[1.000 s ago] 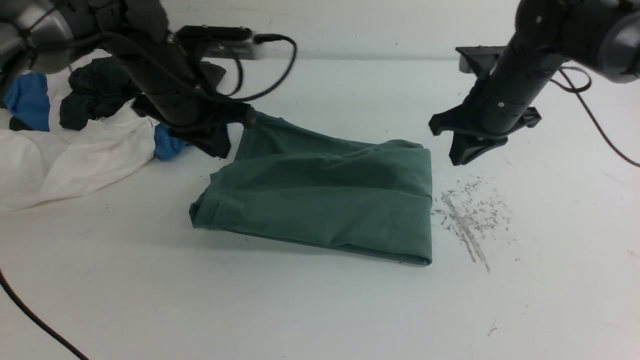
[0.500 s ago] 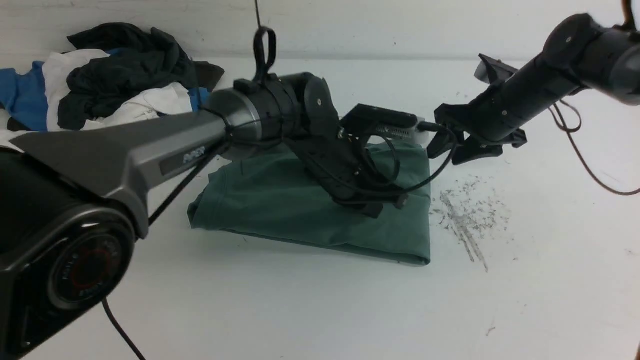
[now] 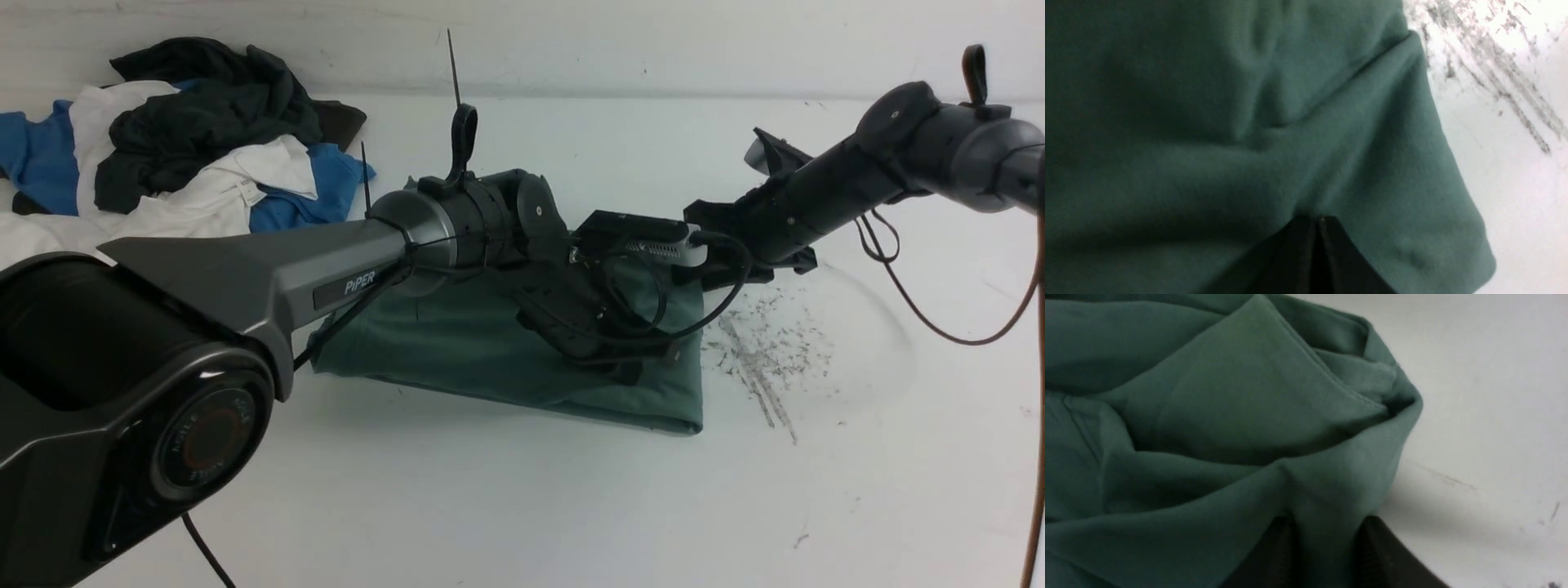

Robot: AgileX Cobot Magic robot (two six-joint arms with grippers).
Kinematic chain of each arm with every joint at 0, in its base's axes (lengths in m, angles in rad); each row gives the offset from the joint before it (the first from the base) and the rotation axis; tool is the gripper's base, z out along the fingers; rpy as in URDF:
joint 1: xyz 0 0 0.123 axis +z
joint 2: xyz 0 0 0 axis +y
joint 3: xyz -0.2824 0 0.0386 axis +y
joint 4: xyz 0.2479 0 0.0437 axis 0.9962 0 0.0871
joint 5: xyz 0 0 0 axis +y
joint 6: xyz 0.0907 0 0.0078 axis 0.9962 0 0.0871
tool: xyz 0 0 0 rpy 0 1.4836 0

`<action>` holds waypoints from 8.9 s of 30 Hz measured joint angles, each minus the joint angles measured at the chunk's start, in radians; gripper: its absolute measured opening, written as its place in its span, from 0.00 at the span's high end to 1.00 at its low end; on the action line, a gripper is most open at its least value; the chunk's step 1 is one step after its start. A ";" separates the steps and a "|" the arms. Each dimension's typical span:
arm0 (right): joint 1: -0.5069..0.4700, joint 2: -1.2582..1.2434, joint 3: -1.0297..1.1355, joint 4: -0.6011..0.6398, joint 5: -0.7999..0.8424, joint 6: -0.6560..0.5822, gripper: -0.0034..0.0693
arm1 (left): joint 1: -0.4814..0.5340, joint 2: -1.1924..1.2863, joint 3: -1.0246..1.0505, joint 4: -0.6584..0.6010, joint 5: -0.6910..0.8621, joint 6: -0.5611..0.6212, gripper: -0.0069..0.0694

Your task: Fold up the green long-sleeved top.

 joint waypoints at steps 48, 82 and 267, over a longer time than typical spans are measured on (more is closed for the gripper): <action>0.088 -0.131 0.000 -0.244 0.012 -0.004 0.92 | 0.317 -0.141 0.036 0.035 0.071 -0.019 0.91; 0.277 -0.087 -0.042 -0.411 0.051 0.089 0.97 | 0.408 -0.349 0.041 0.370 0.225 -0.198 0.91; 0.060 -0.914 0.359 -0.602 0.134 0.241 0.97 | 0.342 -0.794 0.257 0.261 0.376 -0.085 0.91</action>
